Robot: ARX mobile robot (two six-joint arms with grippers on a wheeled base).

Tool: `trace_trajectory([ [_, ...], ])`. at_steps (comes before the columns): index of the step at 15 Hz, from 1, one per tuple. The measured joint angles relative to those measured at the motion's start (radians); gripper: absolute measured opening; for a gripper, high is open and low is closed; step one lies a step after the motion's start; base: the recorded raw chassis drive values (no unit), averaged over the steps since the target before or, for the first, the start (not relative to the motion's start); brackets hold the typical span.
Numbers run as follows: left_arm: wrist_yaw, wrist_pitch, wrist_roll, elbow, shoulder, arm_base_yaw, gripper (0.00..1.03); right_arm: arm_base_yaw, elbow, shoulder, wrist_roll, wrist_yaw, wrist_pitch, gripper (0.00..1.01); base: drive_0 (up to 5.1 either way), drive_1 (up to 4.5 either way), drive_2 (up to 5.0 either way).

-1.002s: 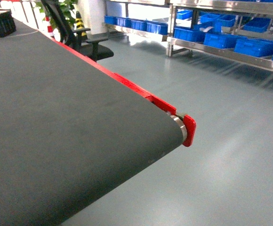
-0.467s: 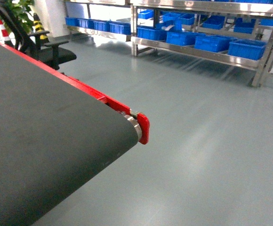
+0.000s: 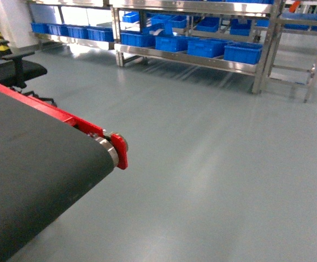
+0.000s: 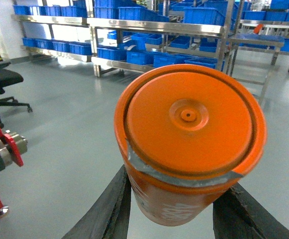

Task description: Sort blue parts and orange caps into right shelf containers

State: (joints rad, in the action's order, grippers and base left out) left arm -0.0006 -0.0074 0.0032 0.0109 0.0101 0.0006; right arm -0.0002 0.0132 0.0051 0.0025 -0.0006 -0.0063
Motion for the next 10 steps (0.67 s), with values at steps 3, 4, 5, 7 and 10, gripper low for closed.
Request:
trace_trajectory([
  [3,0.0,0.0,0.0,0.0,0.0,0.0,0.43,0.0,0.0,0.0,0.0,0.0,0.0,0.4,-1.6,-1.61,-1.6],
  [4,0.0,0.0,0.0,0.0,0.0,0.0,0.43,0.0,0.0,0.0,0.0,0.0,0.0,0.4,-1.6,-1.59,-1.6],
  [5,0.0,0.0,0.0,0.0,0.0,0.0,0.43,0.0,0.0,0.0,0.0,0.0,0.0,0.4,-1.6,-1.59,-1.6],
  [7,0.0,0.0,0.0,0.0,0.0,0.0,0.43,0.0,0.0,0.0,0.0,0.0,0.0,0.4,-1.6,-1.56,-1.6],
  [10,0.0,0.0,0.0,0.0,0.0,0.0,0.43,0.0,0.0,0.0,0.0,0.0,0.0,0.4,-1.6,-1.6,-1.6],
])
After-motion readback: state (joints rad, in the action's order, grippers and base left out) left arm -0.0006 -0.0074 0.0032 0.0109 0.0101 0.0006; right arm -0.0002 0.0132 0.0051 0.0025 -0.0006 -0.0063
